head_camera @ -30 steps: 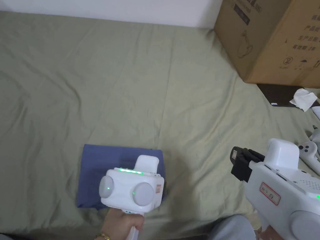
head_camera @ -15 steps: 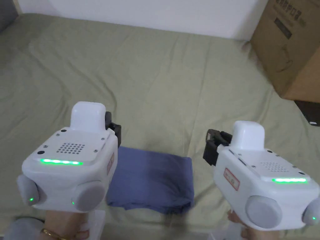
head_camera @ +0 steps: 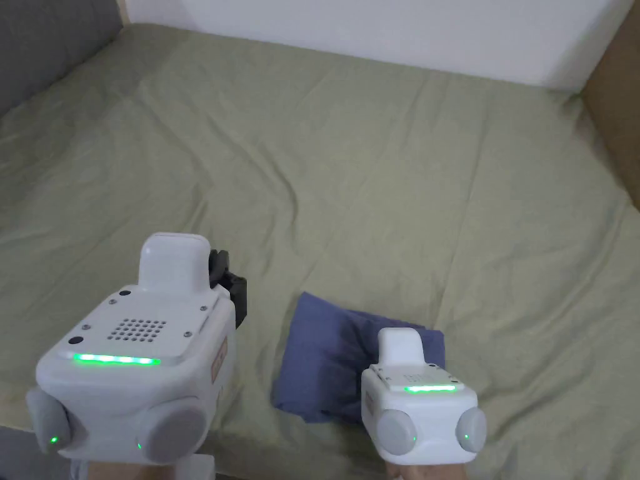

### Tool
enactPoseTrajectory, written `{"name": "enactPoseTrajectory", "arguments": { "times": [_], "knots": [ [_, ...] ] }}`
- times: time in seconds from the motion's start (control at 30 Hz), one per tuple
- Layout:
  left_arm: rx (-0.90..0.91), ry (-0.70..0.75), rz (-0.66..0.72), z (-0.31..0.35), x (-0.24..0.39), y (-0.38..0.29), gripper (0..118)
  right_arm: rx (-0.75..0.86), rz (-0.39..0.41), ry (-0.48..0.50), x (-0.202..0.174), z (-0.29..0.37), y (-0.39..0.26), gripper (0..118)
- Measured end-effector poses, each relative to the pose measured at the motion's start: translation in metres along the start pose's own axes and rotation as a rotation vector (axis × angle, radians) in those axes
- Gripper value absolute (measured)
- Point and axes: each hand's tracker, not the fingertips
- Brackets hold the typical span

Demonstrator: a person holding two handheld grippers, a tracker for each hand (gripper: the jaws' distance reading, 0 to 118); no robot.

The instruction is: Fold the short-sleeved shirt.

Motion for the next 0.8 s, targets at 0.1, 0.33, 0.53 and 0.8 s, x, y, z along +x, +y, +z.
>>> {"name": "enactPoseTrajectory", "arguments": {
  "times": [0.1,0.33,0.53,0.8],
  "knots": [
    [-0.075,-0.044,0.046,-0.014,-0.007,0.007,75,0.005,-0.025,-0.012,-0.001,0.004,0.006,0],
    [-0.371,-0.364,0.287,-0.081,-0.037,0.018,110,-0.013,-0.064,0.045,0.013,0.006,0.008,0],
    [-0.738,-0.665,0.585,-0.160,-0.062,-0.043,110,-0.021,-0.102,0.074,0.019,0.007,0.008,0],
    [-0.877,-0.835,0.671,-0.183,-0.038,-0.089,110,-0.024,-0.071,0.084,0.019,0.007,0.008,0]
  ]
}}
